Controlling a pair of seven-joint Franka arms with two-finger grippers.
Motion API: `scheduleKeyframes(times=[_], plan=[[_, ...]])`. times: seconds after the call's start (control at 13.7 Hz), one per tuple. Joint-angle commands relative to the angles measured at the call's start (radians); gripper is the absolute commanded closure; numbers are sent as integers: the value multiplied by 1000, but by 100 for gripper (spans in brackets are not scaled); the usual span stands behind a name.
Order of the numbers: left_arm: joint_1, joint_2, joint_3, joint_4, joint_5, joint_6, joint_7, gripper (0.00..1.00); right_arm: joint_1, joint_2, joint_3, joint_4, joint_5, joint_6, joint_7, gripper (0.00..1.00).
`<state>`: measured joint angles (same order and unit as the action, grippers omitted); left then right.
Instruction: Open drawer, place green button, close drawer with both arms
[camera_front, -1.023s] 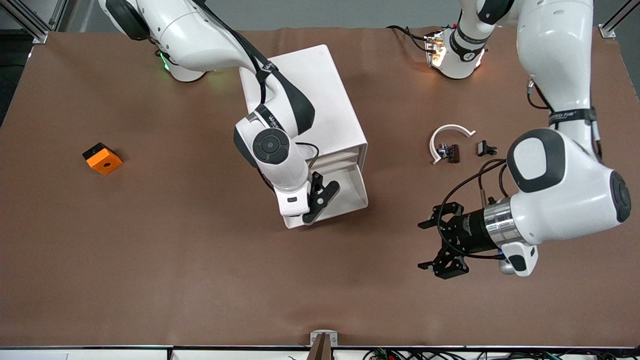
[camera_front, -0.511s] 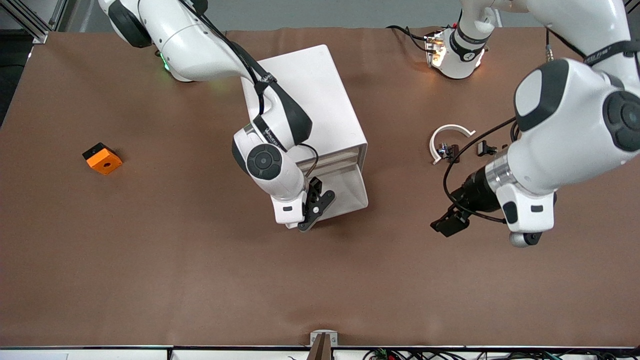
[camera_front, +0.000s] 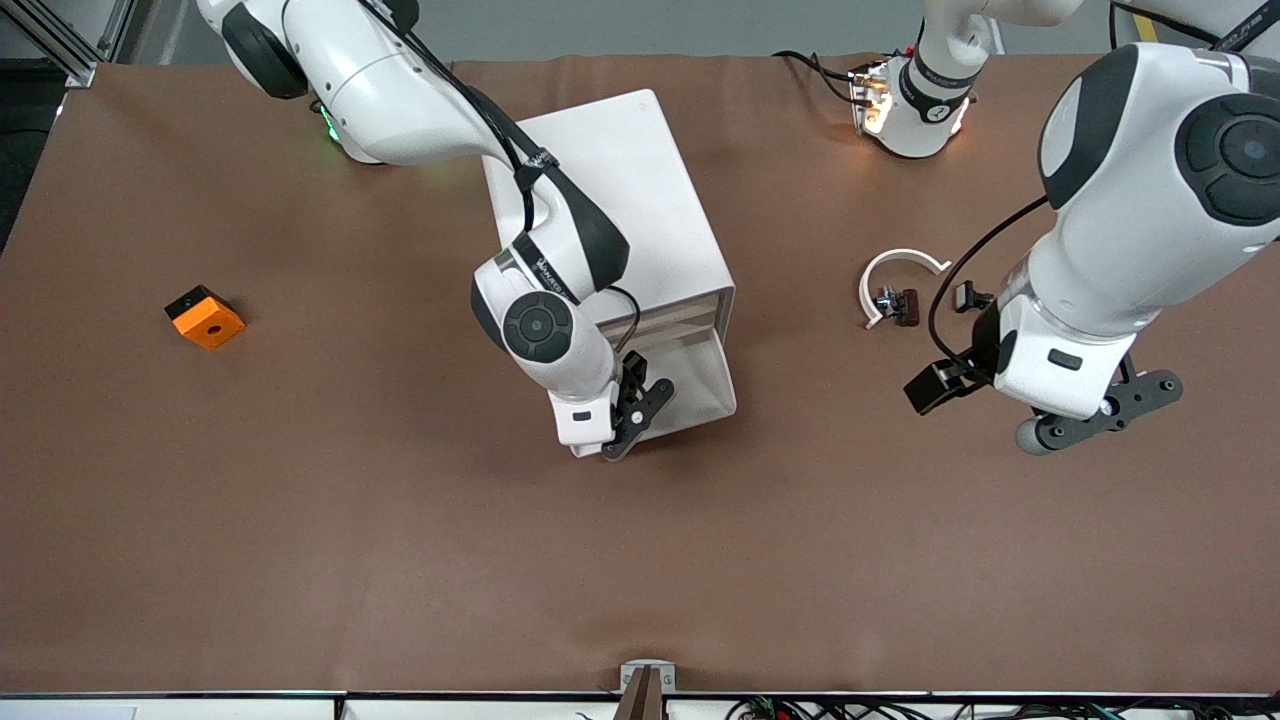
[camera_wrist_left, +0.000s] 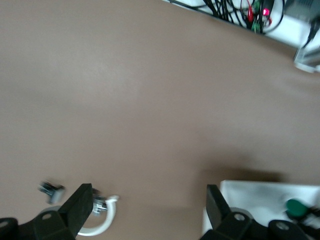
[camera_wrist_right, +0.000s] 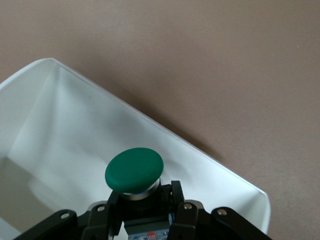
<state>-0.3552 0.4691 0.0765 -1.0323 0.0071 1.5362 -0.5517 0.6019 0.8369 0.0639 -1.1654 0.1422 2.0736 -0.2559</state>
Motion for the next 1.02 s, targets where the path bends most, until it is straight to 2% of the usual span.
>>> scheduleKeyframes(times=[0.0,0.15,0.58,0.88,0.95], plan=[[2,-18,3,-32,30,-14,152,0,16,21,1,33,20,-13,-13,100],[4,20,3,-31,25,2,206,0,16,25,1,33,17,-13,-14,100],[-16,135,-1,-31,25,180,213,0,3,44,-7,32,13,-13,-16,100],[-30,232,-9,-29,1,394,188,0,10,53,-7,27,13,-7,-10,100],[-31,264,-9,-29,-51,454,168,0,9,54,-7,27,13,-6,-9,100]])
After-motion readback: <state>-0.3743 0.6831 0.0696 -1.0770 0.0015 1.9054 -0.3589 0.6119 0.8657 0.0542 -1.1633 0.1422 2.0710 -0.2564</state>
